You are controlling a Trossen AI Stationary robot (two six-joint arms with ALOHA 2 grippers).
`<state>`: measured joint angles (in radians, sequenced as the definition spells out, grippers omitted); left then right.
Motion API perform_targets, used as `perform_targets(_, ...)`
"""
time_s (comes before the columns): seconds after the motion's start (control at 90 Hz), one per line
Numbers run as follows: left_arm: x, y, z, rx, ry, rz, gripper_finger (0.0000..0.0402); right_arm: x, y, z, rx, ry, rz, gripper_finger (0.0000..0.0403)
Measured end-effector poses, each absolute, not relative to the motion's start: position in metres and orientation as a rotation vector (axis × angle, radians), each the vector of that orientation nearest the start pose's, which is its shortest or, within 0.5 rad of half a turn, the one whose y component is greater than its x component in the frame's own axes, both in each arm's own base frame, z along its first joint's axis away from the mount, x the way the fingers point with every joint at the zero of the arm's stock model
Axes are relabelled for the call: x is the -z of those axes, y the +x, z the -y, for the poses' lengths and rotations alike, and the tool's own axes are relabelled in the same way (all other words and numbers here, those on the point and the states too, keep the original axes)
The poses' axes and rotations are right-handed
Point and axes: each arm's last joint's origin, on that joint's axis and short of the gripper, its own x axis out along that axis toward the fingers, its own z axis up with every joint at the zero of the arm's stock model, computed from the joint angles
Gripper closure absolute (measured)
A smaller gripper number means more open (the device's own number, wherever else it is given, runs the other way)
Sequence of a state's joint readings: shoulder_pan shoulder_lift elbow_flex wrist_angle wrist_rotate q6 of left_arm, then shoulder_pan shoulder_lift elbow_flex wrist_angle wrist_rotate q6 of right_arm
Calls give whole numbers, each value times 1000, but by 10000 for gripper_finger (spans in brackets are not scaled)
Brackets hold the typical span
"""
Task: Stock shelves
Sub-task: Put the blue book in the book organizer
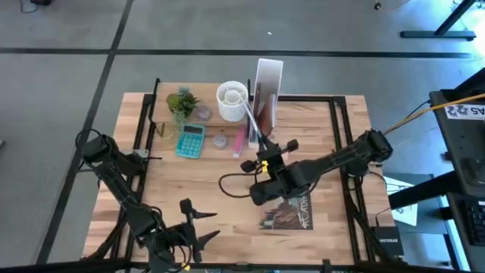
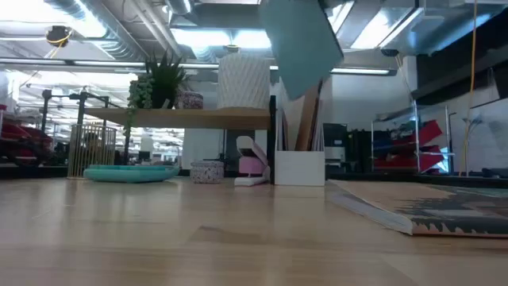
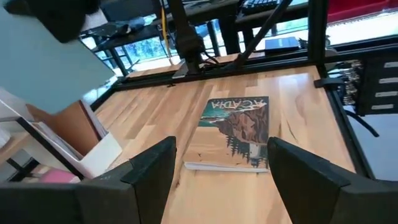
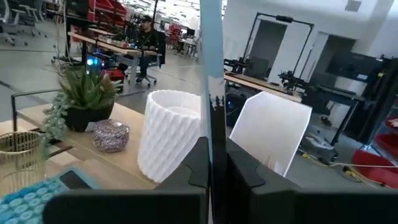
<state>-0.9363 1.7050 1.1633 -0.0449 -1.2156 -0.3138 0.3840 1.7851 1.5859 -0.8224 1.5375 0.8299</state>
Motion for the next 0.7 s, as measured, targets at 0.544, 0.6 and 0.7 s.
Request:
perform_targets(0.544, -247, 236, 275, -281, 174, -240, 167, -332, 357, -51, 1323, -160, -167, 403)
perform_targets(0.6, -247, 236, 275, -281, 174, -240, 167, -332, 359, -42, 1349, -137, -153, 403)
perform_targets(0.7, -247, 236, 275, -281, 175, -240, 167, -332, 361, -28, 1390, -98, -126, 403)
